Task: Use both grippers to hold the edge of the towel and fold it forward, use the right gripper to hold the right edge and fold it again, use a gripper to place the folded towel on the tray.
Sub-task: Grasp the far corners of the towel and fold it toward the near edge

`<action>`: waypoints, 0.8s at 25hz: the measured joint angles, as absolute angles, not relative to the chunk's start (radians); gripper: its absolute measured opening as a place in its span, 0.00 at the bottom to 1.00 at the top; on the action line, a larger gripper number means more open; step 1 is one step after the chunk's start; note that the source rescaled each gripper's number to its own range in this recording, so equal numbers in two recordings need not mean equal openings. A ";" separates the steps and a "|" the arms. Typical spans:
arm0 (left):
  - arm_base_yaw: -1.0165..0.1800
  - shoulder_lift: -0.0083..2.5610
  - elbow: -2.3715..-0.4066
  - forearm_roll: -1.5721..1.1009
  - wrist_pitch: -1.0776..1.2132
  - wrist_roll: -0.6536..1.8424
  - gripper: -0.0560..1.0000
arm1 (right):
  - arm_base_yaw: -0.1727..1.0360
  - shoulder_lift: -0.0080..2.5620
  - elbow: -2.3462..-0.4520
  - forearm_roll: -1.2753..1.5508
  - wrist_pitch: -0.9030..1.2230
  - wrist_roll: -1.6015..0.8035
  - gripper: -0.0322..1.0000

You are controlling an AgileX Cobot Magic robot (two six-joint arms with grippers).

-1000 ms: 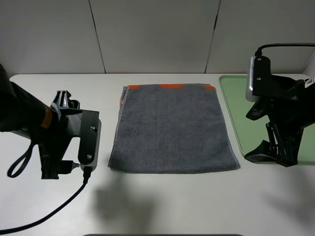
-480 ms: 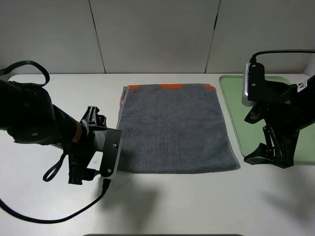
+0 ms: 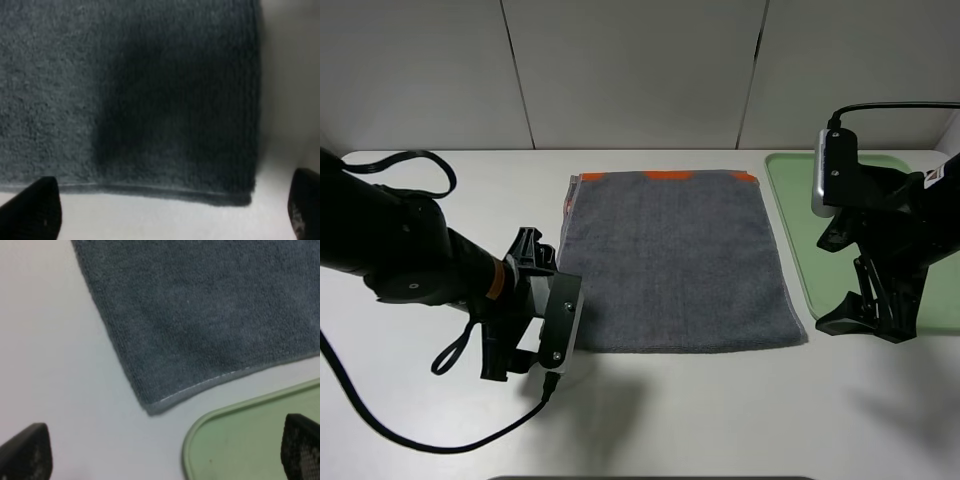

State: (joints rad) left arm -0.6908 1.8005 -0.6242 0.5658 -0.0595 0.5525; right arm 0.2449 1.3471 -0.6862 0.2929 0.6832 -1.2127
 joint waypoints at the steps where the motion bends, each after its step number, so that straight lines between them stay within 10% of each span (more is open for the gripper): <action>1: -0.691 1.810 -0.634 0.566 -0.060 0.553 0.89 | 0.245 1.347 -0.686 0.293 0.683 -1.213 1.00; 20: -0.691 1.848 -0.680 0.566 -0.062 0.574 0.88 | 0.245 1.418 -0.686 0.291 0.658 -1.215 1.00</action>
State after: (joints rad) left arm -0.6908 1.8485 -0.6802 0.5658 -0.0619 0.5737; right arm 0.2449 1.4183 -0.6862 0.2914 0.6582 -1.2149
